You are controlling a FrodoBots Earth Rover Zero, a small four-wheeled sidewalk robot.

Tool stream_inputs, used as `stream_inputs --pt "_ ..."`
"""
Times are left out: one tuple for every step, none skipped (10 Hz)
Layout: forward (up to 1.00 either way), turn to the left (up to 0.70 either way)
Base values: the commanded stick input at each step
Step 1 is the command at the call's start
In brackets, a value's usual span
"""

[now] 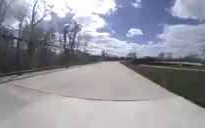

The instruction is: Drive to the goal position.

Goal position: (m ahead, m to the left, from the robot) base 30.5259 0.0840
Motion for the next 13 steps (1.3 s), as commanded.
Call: stream_inputs --pt "1.0 -0.27" --pt "1.0 -0.23" --pt "1.0 -0.07" --pt "1.0 0.0" --pt "1.0 0.0" --pt "1.0 0.0" --pt "1.0 0.0" --pt "1.0 0.0" --pt "1.0 0.0" --pt "1.0 0.0" --pt "1.0 0.0" --pt "1.0 0.0" --pt "1.0 0.0"
